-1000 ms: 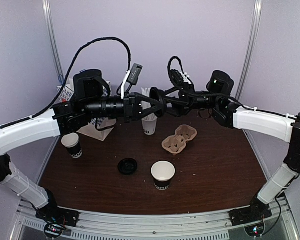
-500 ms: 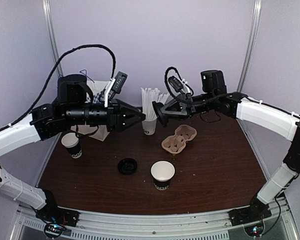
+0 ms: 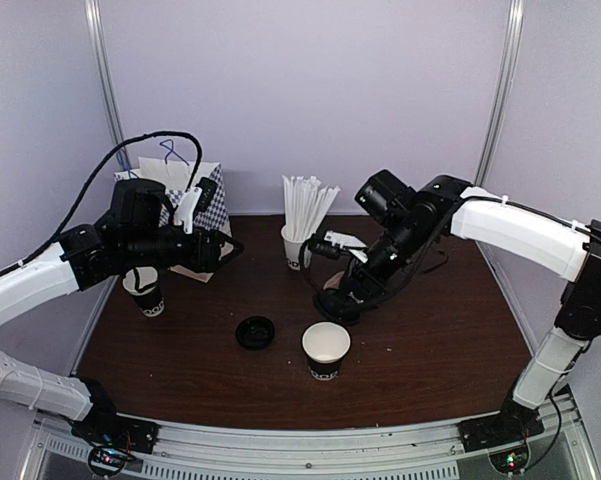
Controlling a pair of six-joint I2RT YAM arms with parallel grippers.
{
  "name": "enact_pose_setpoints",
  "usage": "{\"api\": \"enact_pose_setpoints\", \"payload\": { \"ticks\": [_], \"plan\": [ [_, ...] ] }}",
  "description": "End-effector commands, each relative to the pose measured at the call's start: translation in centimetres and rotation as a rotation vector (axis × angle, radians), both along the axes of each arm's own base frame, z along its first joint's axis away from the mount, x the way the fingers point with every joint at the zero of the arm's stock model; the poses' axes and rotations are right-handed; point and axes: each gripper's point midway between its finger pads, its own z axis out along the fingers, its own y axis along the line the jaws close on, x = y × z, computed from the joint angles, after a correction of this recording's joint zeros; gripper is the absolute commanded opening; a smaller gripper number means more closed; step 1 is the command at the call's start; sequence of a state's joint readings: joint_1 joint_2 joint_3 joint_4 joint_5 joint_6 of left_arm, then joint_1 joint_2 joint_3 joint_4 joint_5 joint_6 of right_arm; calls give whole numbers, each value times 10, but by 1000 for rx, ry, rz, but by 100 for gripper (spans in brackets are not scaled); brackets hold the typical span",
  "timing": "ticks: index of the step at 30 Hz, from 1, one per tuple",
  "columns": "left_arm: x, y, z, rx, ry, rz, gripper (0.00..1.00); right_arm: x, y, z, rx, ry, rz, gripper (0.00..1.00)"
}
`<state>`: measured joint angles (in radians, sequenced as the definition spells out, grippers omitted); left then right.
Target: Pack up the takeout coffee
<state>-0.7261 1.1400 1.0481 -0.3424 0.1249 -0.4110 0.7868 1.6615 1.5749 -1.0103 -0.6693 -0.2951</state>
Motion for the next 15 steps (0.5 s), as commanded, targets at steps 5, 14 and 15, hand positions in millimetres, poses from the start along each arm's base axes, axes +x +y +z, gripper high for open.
{"api": "enact_pose_setpoints", "payload": {
  "ticks": [5, 14, 15],
  "plan": [
    [8, -3, -4, -33, 1, 19, 59, -11, -9, -43, -330, -186, 142, 69],
    [8, -3, -17, -40, 36, 15, 59, -9, 10, -58, -398, -277, 173, 69],
    [7, -4, -18, -42, 39, 8, 59, -8, 11, -59, -403, -281, 171, 70]
  ]
}}
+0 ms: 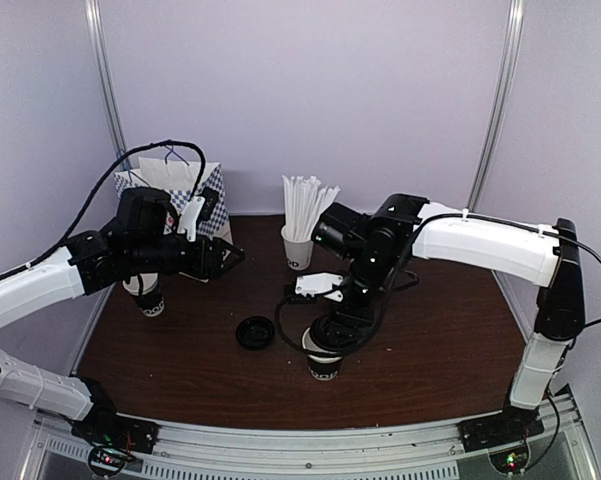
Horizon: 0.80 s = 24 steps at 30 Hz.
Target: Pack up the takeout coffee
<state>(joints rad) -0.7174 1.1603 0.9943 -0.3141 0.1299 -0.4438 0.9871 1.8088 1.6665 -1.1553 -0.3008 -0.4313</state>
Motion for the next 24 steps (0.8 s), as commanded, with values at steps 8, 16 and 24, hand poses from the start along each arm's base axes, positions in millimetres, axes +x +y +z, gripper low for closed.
{"api": "enact_pose_setpoints", "payload": {
  "ticks": [8, 16, 24],
  "plan": [
    [3, -3, 3, -52, -9, -8, 59, 12, 14, -7, -35, -55, 3, 70],
    [2, -2, -2, -46, -2, -6, 59, 2, 19, -15, -59, -36, 34, 71],
    [0, 1, -5, -49, 1, -2, 59, -4, 18, -22, -103, -62, 68, 73]
  ]
}}
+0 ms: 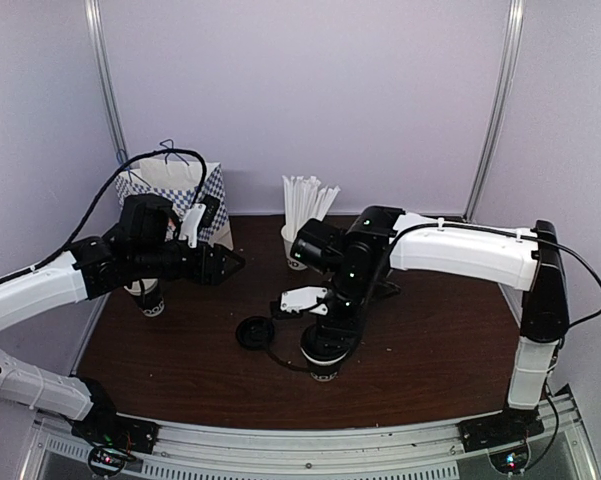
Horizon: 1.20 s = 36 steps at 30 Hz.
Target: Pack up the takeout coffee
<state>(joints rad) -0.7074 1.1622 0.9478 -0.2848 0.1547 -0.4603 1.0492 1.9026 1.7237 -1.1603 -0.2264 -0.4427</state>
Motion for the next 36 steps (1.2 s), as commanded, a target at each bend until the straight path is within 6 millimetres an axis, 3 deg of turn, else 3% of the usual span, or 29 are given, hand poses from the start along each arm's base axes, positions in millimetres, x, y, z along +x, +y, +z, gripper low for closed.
{"api": "enact_pose_setpoints", "payload": {
  "ticks": [1, 8, 19, 25, 36],
  "plan": [
    [1, 1, 11, -45, -33, 2, 59, -1, 0, -1, -31, -18, 15, 73],
    [1, 1, 10, -49, -28, 5, 59, -3, 0, 0, -39, -27, 23, 75],
    [3, -3, 6, -52, -17, -1, 59, -4, 0, 11, -17, -42, 17, 89],
    [4, -3, 2, -49, -7, 2, 59, -3, 2, 25, 12, -55, 7, 90],
    [-1, -32, -38, -124, 178, -39, 53, -2, -2, 46, 38, -83, 3, 89]
  ]
}}
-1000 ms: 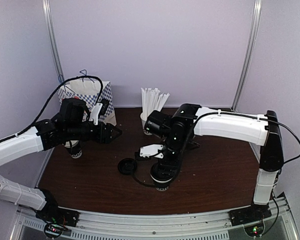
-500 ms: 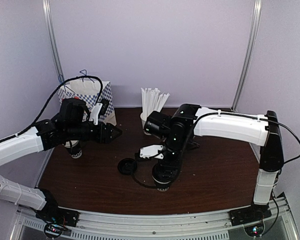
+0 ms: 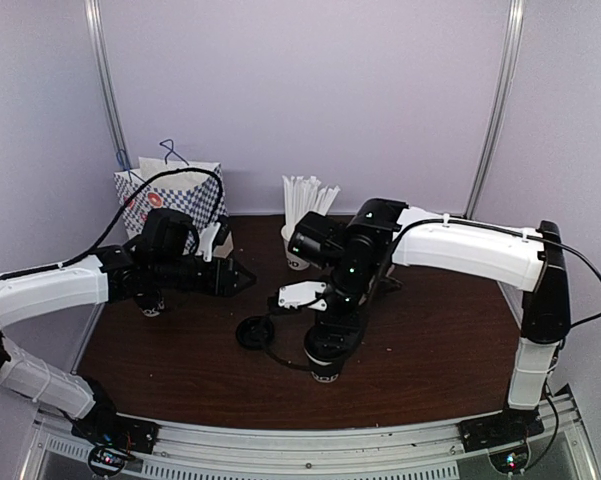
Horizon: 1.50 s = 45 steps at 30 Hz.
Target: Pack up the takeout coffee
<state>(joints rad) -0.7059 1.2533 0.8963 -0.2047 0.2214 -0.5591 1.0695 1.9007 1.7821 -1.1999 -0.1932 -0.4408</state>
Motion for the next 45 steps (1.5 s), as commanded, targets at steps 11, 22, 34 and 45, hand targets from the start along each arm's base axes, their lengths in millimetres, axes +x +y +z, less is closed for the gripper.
{"api": "enact_pose_setpoints", "payload": {
  "ticks": [11, 22, 34, 45],
  "plan": [
    [-51, -83, -29, -160, 357, -147, 52, 40, -65, 70, 391, 97, -350, 78],
    [-72, -108, -45, -220, 484, -212, 49, 21, -92, 12, 617, 646, -684, 59],
    [-77, -121, -55, -236, 511, -232, 39, 17, -65, -10, 675, 864, -714, 48],
    [-80, -123, -69, -215, 540, -242, 36, 13, -58, -24, 637, 890, -721, 43]
  ]
}}
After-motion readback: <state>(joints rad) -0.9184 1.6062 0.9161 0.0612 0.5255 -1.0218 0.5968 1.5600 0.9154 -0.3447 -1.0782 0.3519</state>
